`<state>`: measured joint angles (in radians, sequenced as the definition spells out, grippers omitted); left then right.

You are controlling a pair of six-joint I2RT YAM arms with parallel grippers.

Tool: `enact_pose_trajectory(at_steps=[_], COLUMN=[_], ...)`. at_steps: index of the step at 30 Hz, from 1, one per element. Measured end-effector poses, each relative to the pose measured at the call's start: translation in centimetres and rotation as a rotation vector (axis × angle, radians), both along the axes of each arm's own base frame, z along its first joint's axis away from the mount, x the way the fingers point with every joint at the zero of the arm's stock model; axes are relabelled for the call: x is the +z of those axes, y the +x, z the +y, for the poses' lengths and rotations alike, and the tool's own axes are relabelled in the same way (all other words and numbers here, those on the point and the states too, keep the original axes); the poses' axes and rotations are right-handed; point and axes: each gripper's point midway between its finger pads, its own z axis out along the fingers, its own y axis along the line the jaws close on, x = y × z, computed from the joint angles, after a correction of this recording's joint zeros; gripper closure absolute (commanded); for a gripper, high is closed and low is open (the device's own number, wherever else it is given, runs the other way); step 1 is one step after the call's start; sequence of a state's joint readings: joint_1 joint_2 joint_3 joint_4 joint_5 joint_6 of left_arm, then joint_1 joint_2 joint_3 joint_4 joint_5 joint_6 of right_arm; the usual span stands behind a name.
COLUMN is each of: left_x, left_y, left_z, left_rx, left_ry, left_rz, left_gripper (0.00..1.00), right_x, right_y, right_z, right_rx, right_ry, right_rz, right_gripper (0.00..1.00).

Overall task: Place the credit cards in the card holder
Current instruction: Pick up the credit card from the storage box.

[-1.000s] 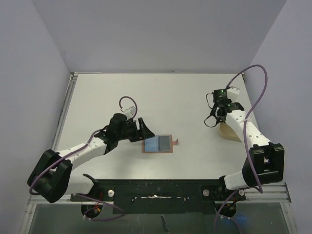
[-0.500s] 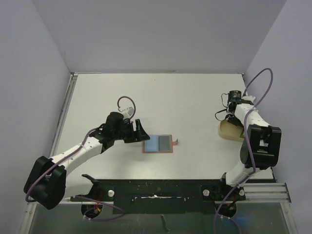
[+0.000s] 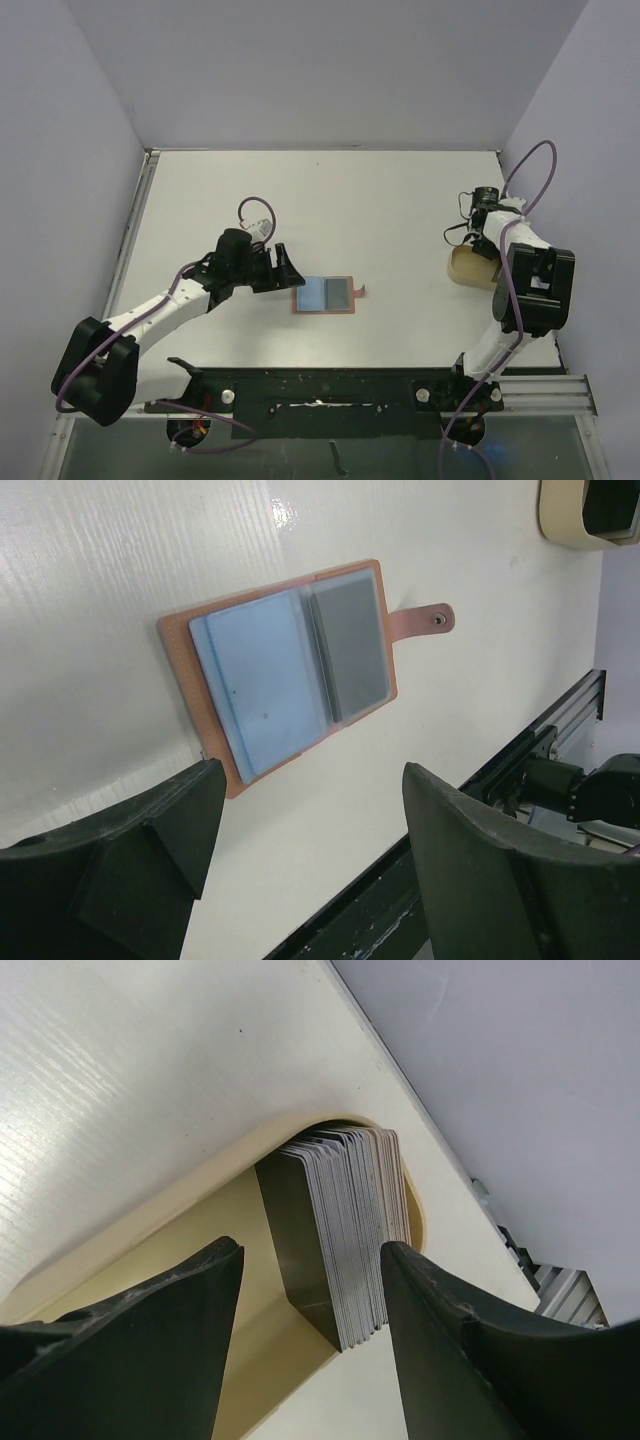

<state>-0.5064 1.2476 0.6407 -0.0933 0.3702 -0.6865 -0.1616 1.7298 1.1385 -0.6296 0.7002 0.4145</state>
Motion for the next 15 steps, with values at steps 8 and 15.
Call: enact_pose_trajectory(at_steps=[8, 15], left_x=[-0.1, -0.1], left_y=[0.1, 0.1], left_z=[0.1, 0.1], left_rx=[0.01, 0.011], left_ry=[-0.003, -0.003], left_rz=[0.009, 0.01], left_gripper=[0.3, 0.3], right_x=[-0.1, 0.0], right_y=[-0.4, -0.5], right_z=[-1.1, -1.3], right_rx=[-0.01, -0.008], right_ry=[-0.029, -0.044], right_rz=[0.01, 0.017], right_gripper=[0.44, 0.48])
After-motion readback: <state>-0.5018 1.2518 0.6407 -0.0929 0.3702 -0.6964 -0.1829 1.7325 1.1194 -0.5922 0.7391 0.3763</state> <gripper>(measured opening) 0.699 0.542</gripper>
